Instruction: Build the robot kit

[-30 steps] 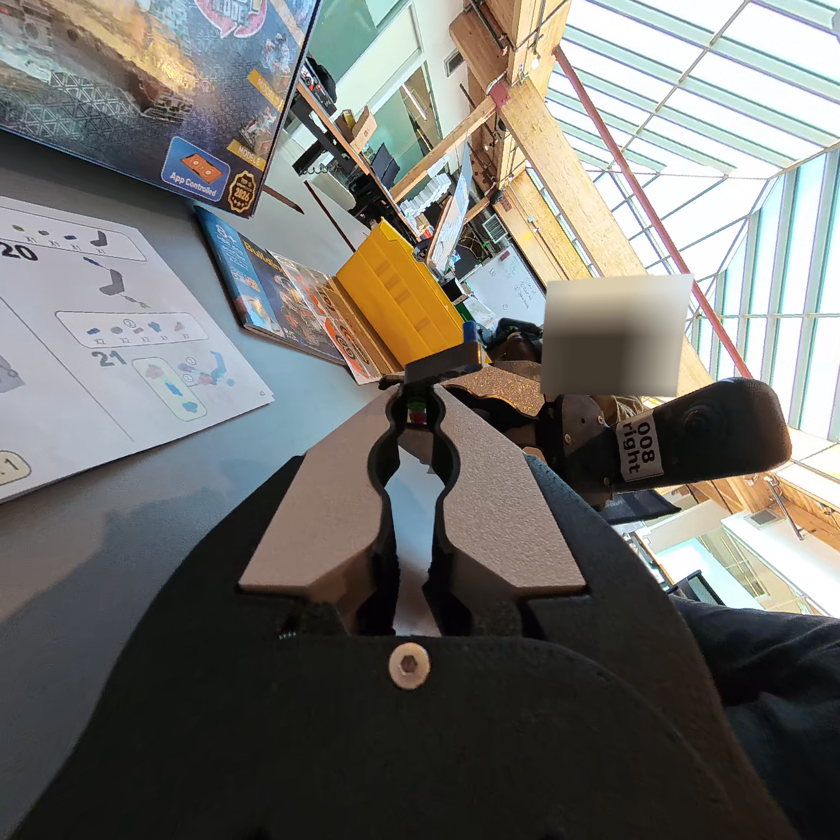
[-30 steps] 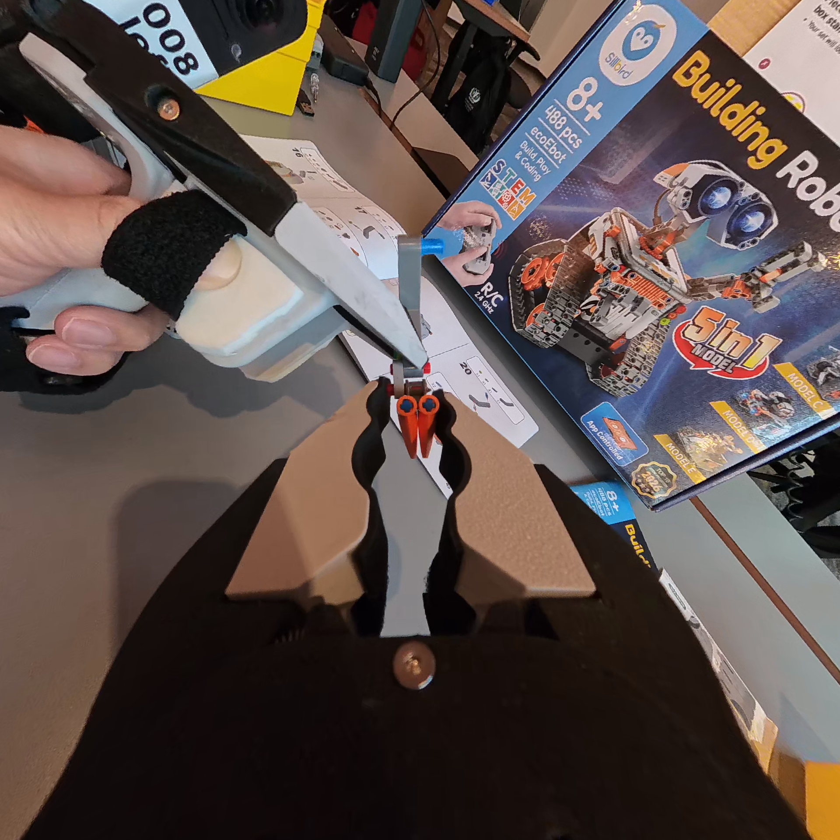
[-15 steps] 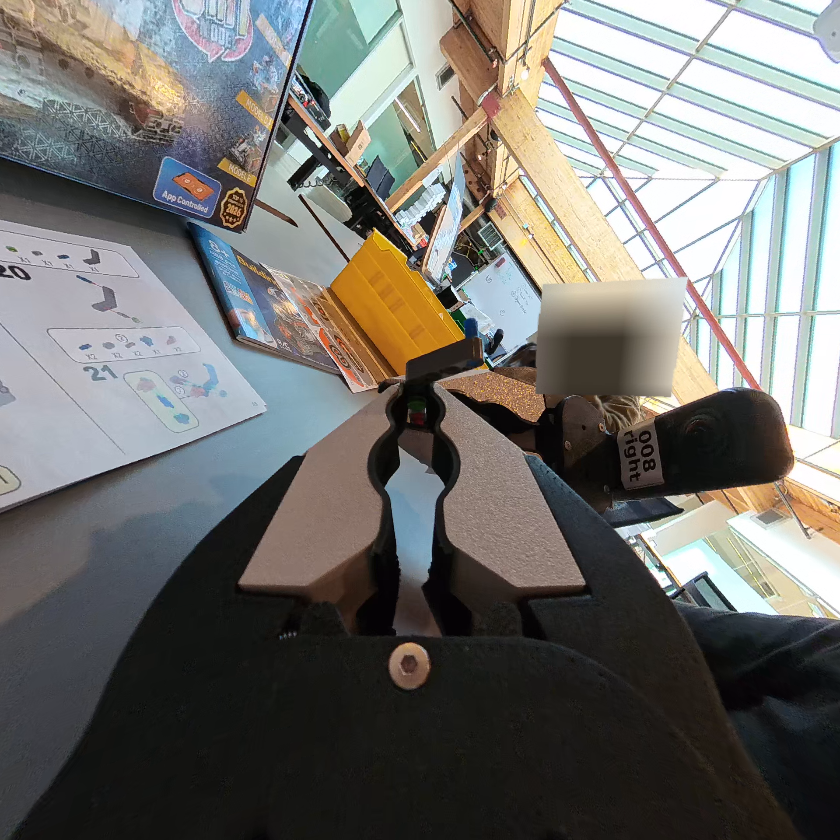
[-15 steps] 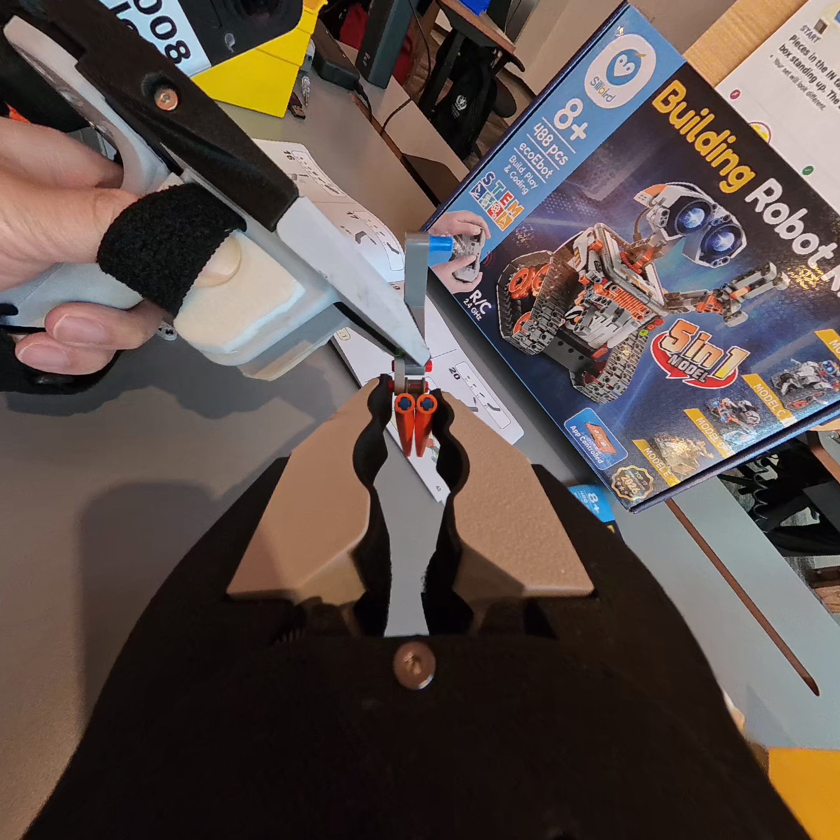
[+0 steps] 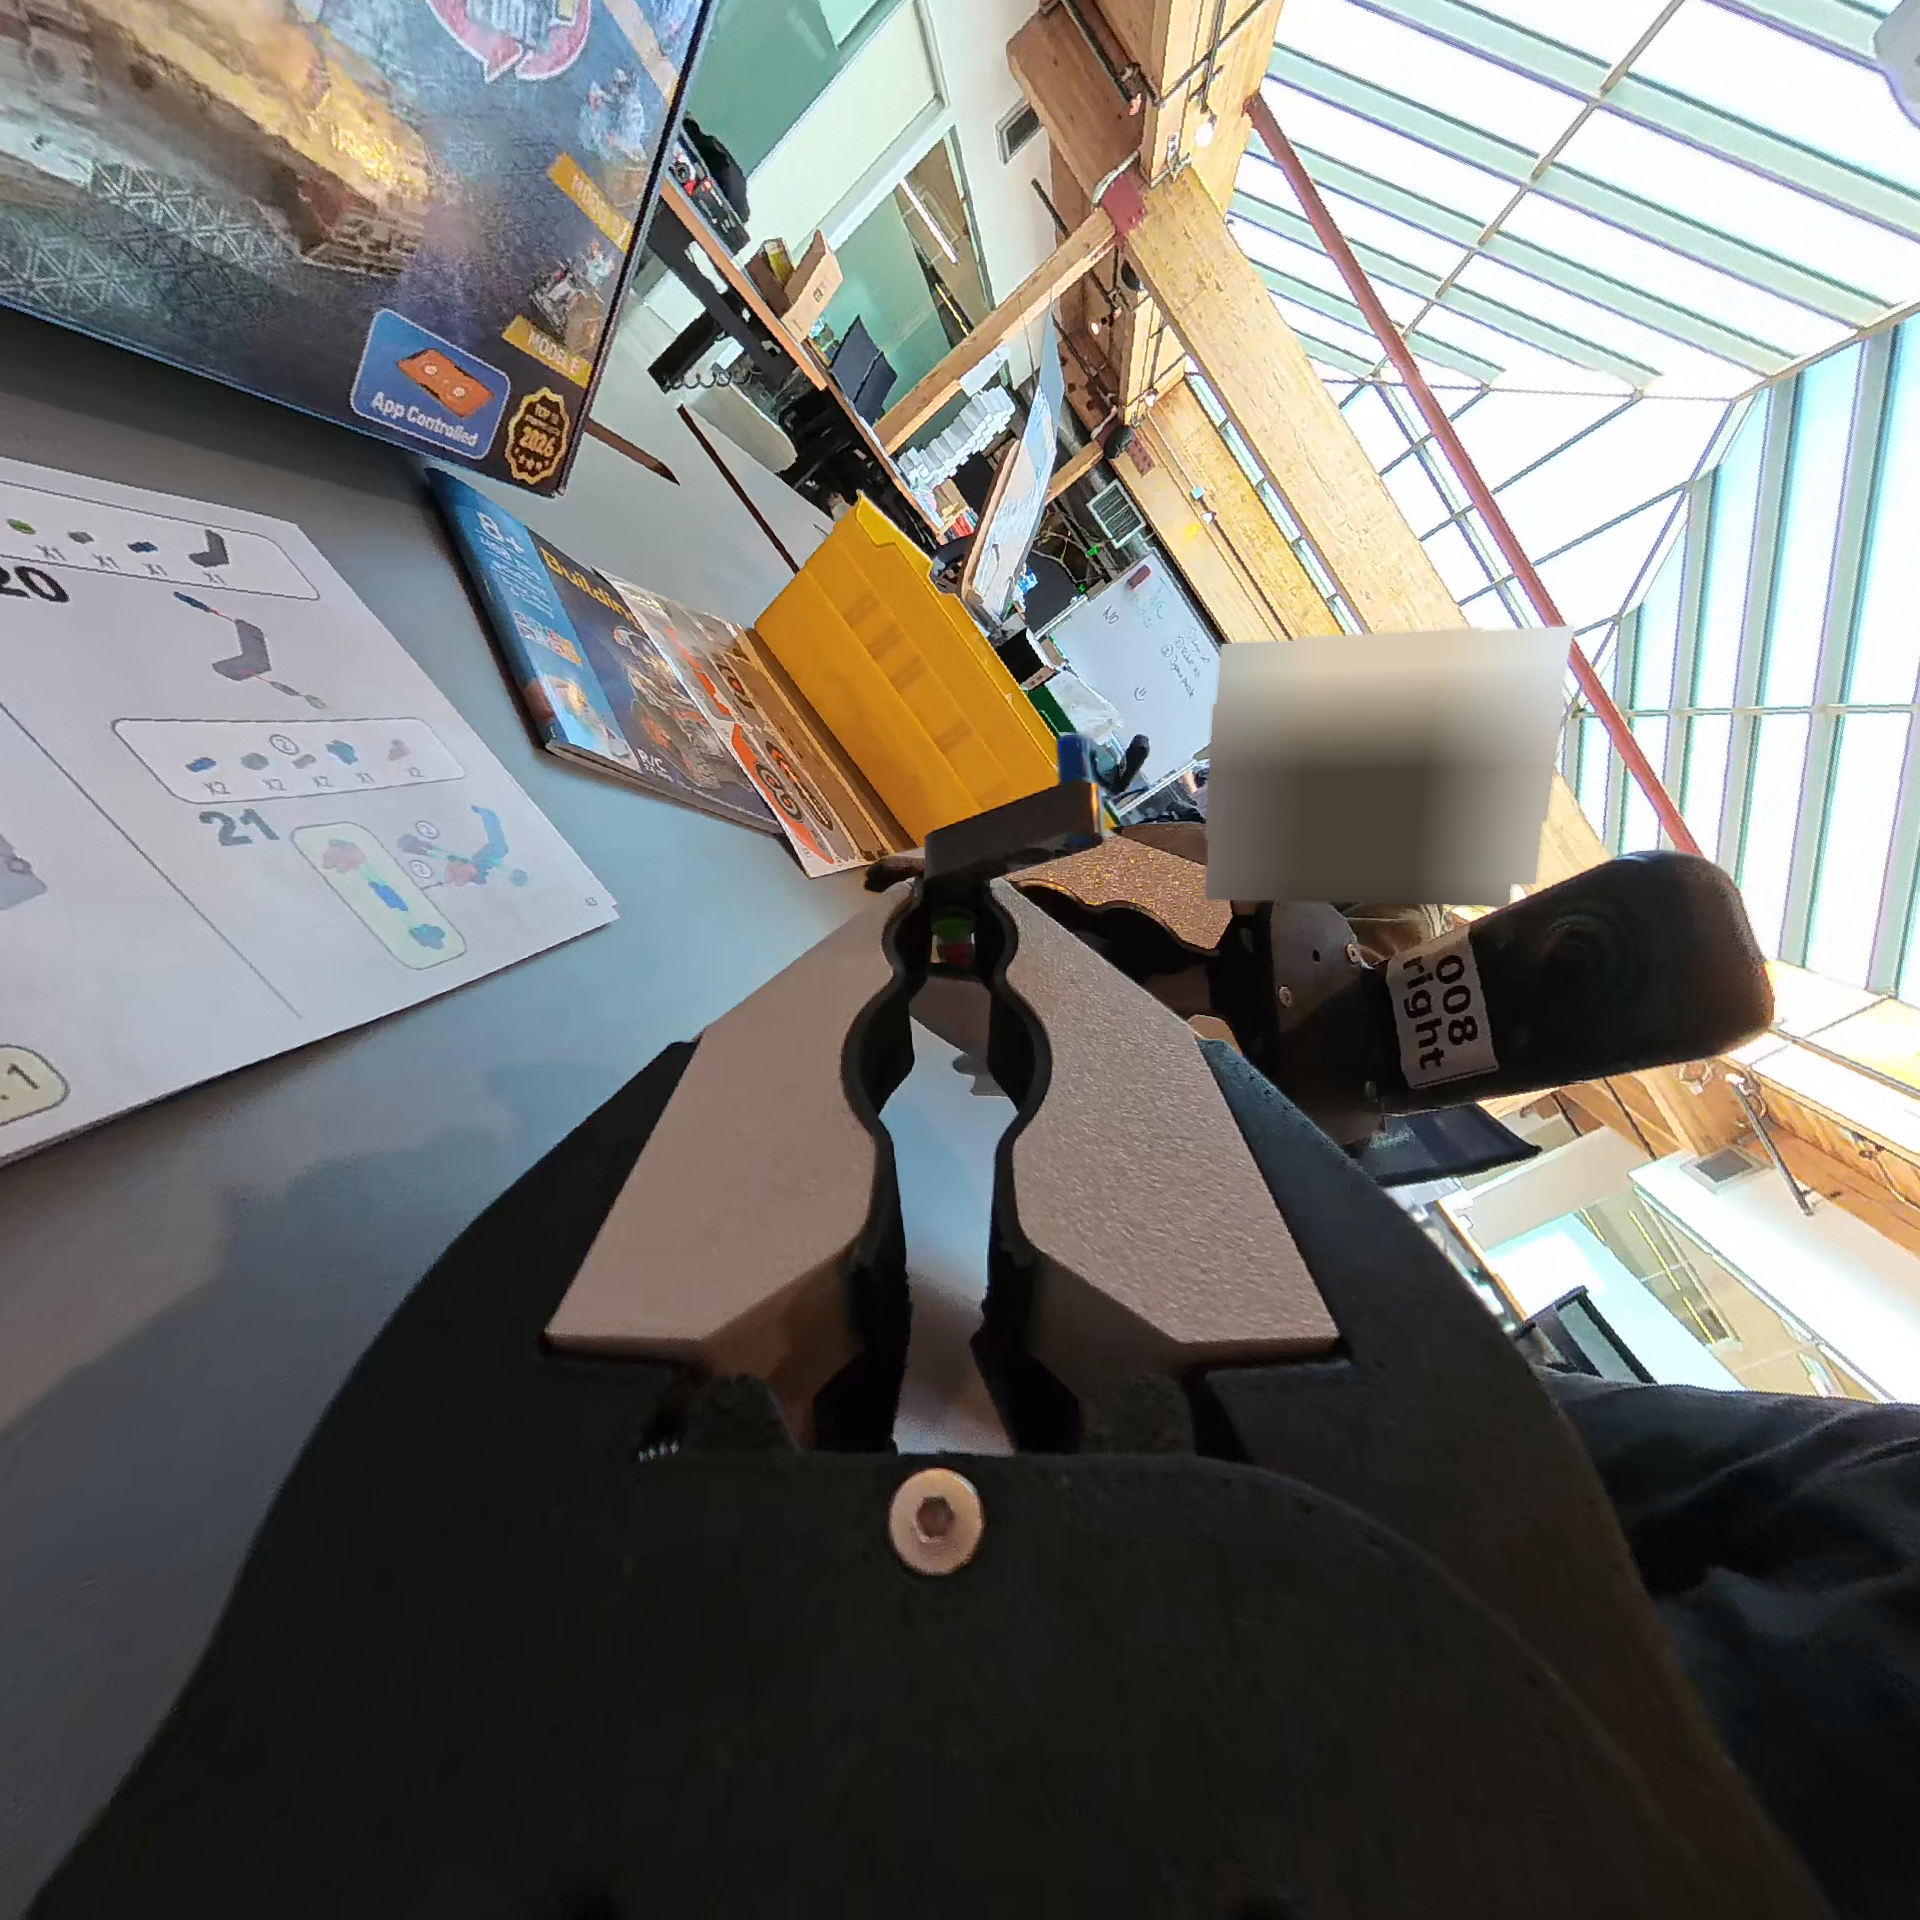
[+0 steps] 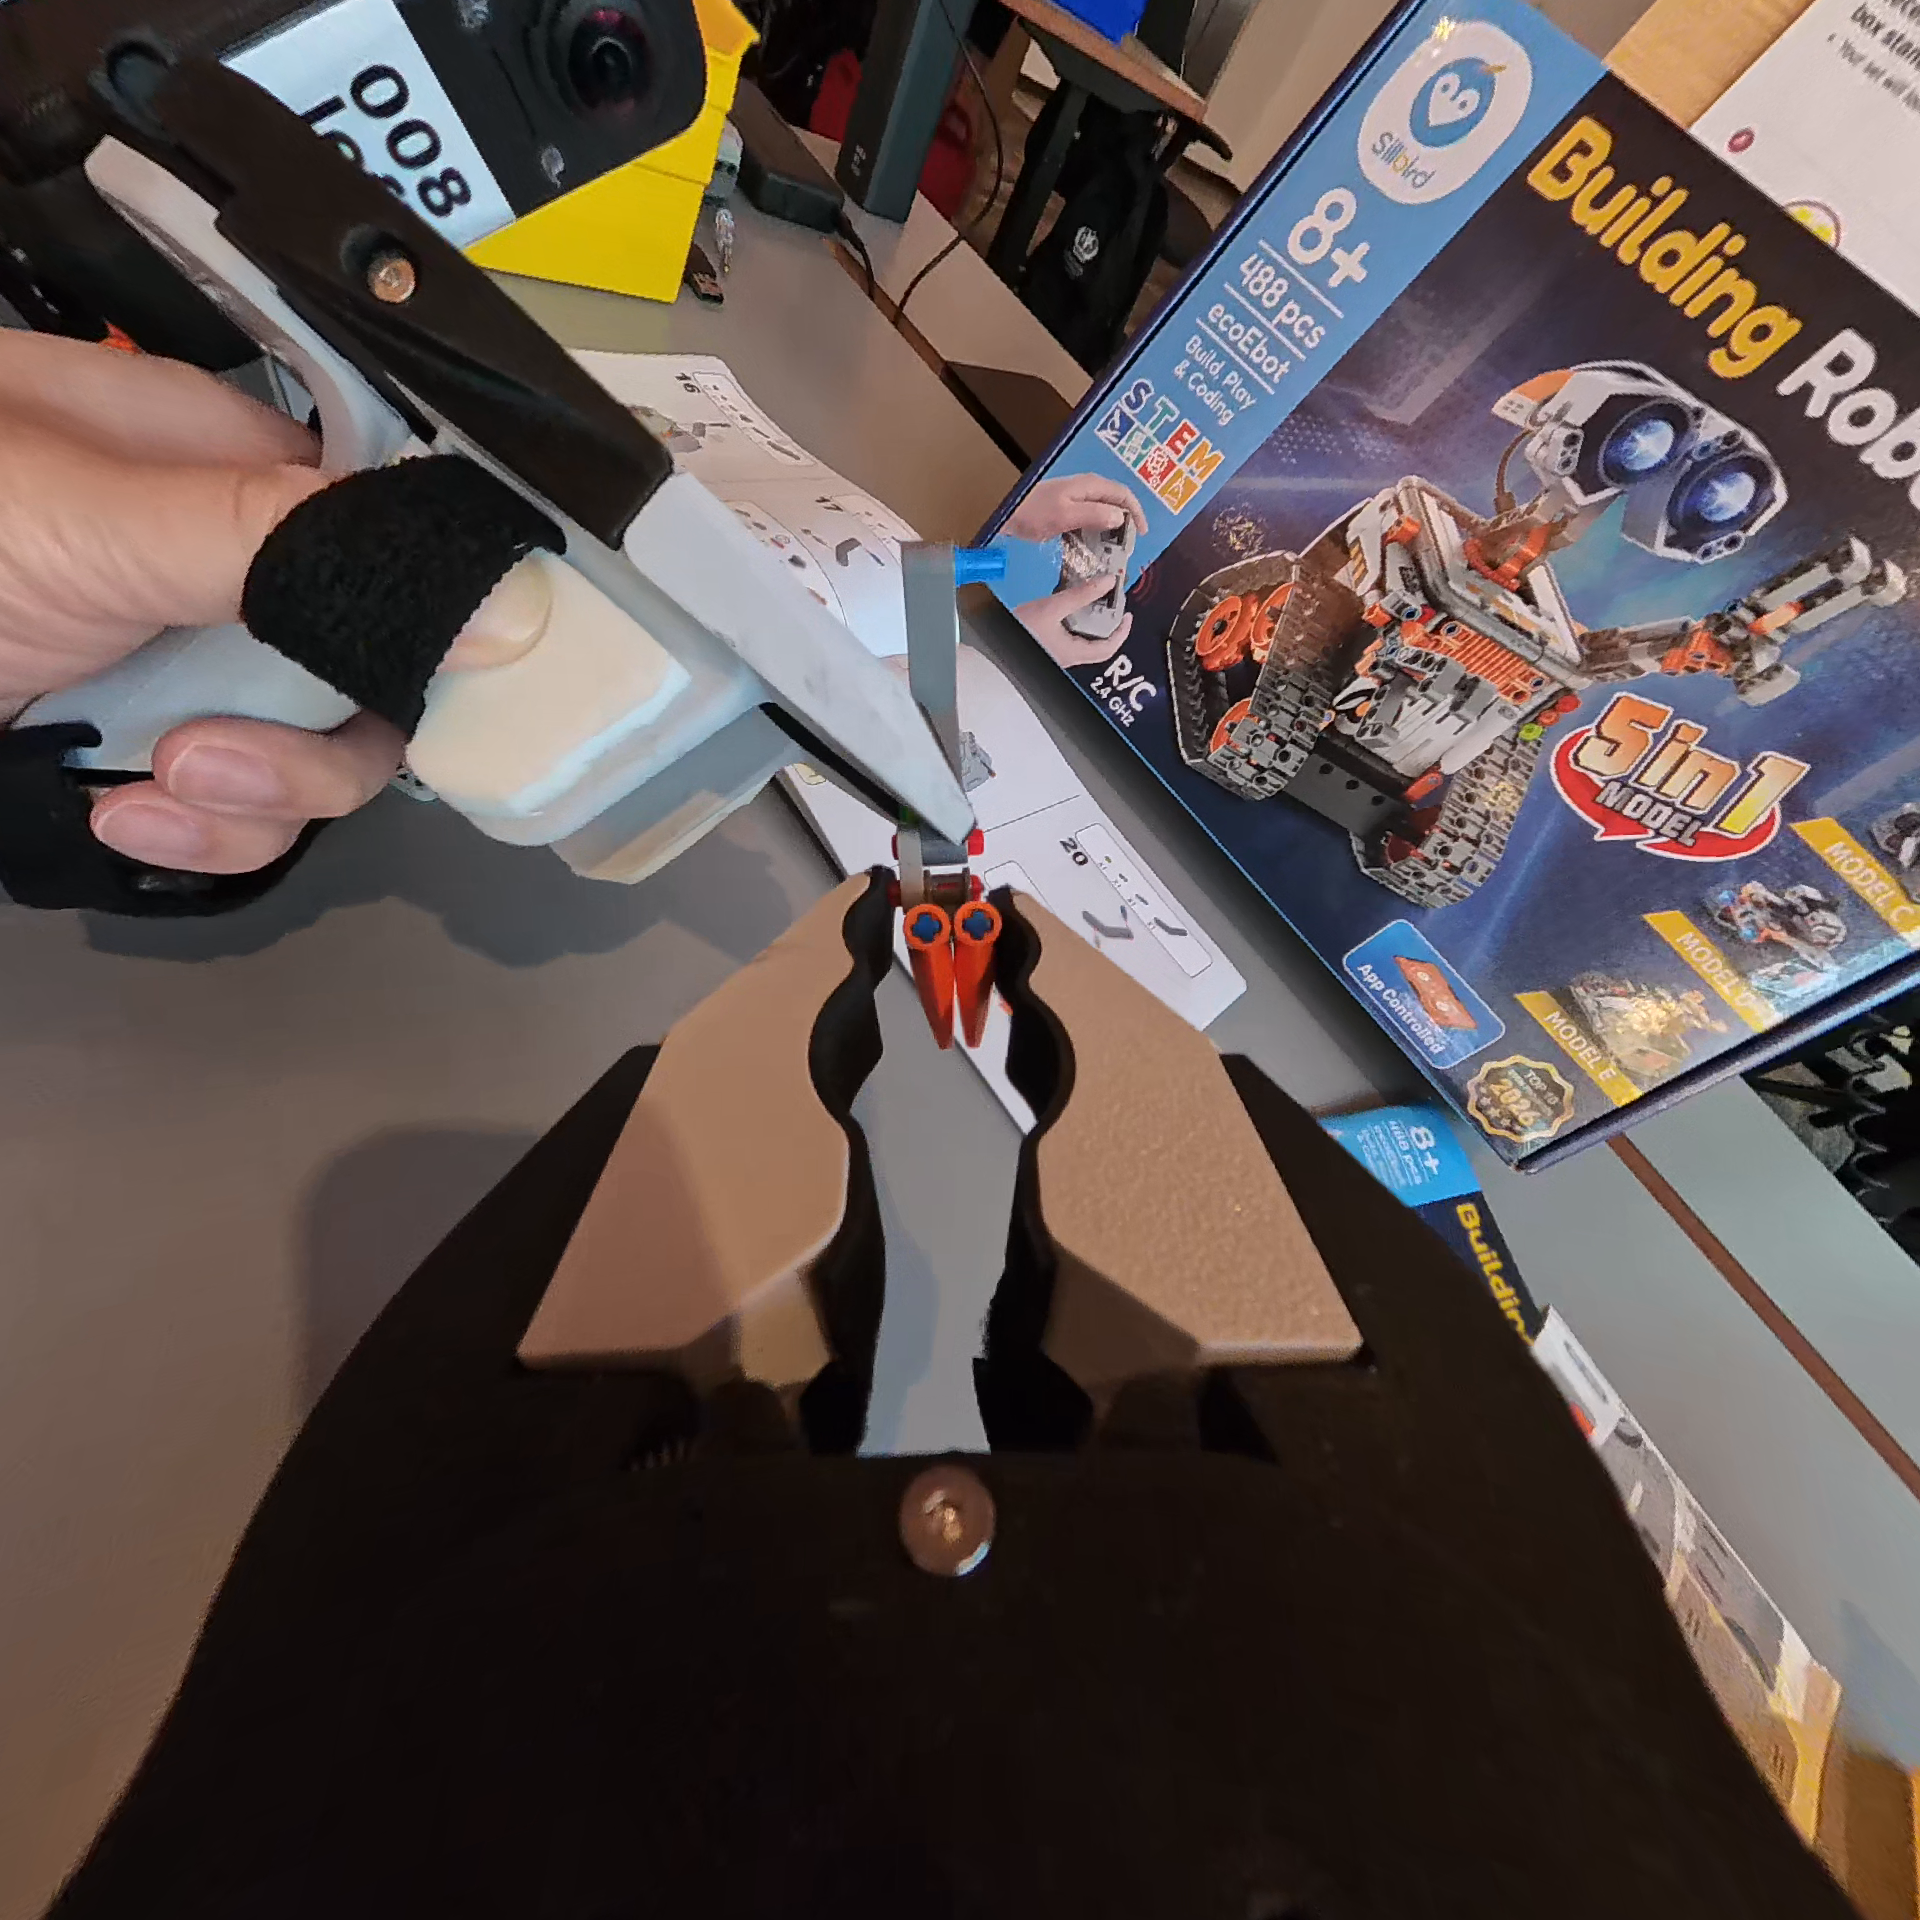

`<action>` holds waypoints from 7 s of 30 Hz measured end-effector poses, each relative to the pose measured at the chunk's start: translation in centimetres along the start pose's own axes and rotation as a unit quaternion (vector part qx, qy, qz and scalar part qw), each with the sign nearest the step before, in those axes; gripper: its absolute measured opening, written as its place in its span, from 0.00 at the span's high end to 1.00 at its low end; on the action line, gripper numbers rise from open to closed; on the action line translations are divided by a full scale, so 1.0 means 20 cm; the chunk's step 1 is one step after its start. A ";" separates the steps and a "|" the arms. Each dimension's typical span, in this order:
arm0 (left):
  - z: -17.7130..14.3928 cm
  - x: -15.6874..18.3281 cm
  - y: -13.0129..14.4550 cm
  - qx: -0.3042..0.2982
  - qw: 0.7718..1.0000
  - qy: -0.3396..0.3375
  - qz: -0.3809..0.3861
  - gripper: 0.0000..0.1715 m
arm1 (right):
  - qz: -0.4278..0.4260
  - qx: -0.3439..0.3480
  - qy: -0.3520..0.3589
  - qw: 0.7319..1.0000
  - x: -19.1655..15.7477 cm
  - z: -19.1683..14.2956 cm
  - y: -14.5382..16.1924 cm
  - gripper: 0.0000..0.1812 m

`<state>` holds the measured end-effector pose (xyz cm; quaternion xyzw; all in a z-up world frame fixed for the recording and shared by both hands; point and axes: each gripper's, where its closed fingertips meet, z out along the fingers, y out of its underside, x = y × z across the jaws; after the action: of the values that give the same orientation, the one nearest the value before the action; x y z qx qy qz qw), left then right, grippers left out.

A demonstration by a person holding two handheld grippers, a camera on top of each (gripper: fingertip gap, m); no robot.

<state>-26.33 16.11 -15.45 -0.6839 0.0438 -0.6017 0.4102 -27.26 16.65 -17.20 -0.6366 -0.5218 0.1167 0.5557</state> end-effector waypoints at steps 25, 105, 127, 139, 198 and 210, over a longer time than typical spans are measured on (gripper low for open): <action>0.02 -0.02 0.02 0.012 1.000 -0.006 -0.009 0.96 | 0.005 -0.033 0.002 0.999 0.00 0.00 0.04 0.91; 0.03 -0.02 0.03 -0.037 0.998 0.037 -0.026 0.89 | -0.096 0.034 -0.029 0.994 0.00 -0.06 -0.01 0.91; 0.05 -0.06 0.03 -0.006 0.998 0.020 -0.055 0.96 | 0.004 -0.026 -0.004 1.000 0.03 -0.01 0.06 0.91; 0.03 -0.06 0.04 -0.025 0.990 0.066 -0.121 0.92 | -0.042 -0.005 -0.036 0.998 0.02 0.00 0.08 0.91; 0.05 -0.12 0.04 -0.023 0.992 0.044 -0.117 0.94 | -0.073 -0.009 -0.018 0.997 0.00 0.02 0.08 0.92; 0.00 -0.10 -0.01 -0.021 0.993 0.048 -0.108 0.97 | 0.016 0.081 -0.074 0.994 -0.04 -0.01 -0.04 0.81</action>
<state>-26.96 17.38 -16.79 -0.6639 0.0022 -0.6732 0.3257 -27.91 15.67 -16.76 -0.5877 -0.5396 0.2141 0.5635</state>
